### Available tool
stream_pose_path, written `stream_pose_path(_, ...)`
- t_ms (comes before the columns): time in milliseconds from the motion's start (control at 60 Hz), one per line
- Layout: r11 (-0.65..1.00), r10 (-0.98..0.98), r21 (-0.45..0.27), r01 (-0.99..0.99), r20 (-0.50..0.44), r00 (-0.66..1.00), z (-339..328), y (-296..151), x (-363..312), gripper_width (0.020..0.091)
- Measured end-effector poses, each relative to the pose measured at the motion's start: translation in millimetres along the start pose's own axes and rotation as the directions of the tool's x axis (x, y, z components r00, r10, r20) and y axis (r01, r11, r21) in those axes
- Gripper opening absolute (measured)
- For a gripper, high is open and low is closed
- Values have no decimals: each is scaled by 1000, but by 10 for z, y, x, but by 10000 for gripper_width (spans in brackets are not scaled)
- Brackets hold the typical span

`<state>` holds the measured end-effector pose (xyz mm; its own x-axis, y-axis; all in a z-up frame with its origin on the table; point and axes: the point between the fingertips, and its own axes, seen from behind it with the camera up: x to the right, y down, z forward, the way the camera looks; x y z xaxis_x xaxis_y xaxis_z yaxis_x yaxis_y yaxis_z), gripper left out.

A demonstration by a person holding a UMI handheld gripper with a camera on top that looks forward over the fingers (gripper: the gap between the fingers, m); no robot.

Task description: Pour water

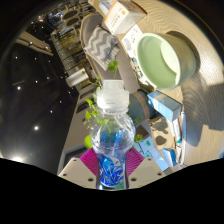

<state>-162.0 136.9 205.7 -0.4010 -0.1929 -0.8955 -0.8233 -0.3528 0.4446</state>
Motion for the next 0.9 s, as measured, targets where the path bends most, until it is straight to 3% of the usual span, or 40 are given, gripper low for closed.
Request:
stream_pose_path(217, 998, 55, 8, -55, -51, 997, 30, -159, 250, 306)
stream_pose_path(317, 996, -85, -12, 85, -86, 993, -38, -136, 179, 305)
stream_pose_path(417, 936, -352, -45, 349, -122, 928, -140, -147, -20, 308)
stream_pose_path(533, 692, -718, -50, 721, -157, 678, -335, -310, -452, 311)
stream_pose_path(633, 395, -903, -19, 918, -191, 384, -585, -516, -954, 312)
stream_pose_path(817, -74, -947, -11, 997, -314, -74, -1272, -1109, -1460, 313)
stream_pose_path(900, -236, -882, -88, 968, -399, -252, -1508, -1532, -1440, 312)
